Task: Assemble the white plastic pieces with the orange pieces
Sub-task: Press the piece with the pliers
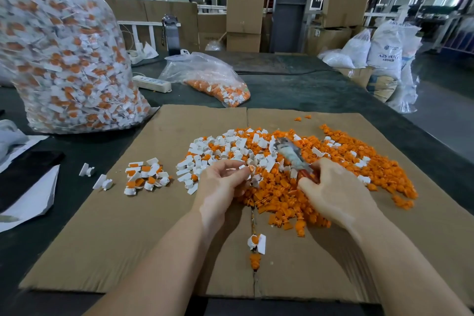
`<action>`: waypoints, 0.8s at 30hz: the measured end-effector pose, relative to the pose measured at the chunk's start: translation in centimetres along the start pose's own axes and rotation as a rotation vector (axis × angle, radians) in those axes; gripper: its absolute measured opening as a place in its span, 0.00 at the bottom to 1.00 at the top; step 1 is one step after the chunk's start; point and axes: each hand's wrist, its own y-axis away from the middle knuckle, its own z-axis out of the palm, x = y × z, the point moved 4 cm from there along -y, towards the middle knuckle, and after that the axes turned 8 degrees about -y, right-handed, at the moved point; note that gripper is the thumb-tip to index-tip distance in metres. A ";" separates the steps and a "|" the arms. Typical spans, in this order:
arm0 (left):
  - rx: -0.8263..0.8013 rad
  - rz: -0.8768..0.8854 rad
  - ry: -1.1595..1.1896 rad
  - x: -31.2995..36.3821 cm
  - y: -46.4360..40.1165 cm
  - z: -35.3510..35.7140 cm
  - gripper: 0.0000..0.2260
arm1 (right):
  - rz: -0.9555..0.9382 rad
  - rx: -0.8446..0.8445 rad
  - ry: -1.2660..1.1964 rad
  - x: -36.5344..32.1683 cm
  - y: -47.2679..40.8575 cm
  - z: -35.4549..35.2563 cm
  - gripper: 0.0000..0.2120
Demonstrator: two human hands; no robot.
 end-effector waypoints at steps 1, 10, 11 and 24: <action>0.004 -0.007 0.024 0.2 -0.1 0.1 0.06 | -0.035 -0.054 -0.041 -0.7 0.2 0.0 0.12; 0.111 -0.049 0.028 1.1 -1.7 -0.4 0.03 | -0.029 -0.423 -0.446 -3.3 1.5 1.0 0.12; 0.121 -0.051 0.019 1.1 -1.8 -0.4 0.03 | -0.016 -0.431 -0.460 -3.2 1.5 1.0 0.12; 0.140 -0.094 0.094 0.9 -2.0 0.1 0.02 | -0.004 -0.514 -0.418 -3.3 1.6 1.1 0.08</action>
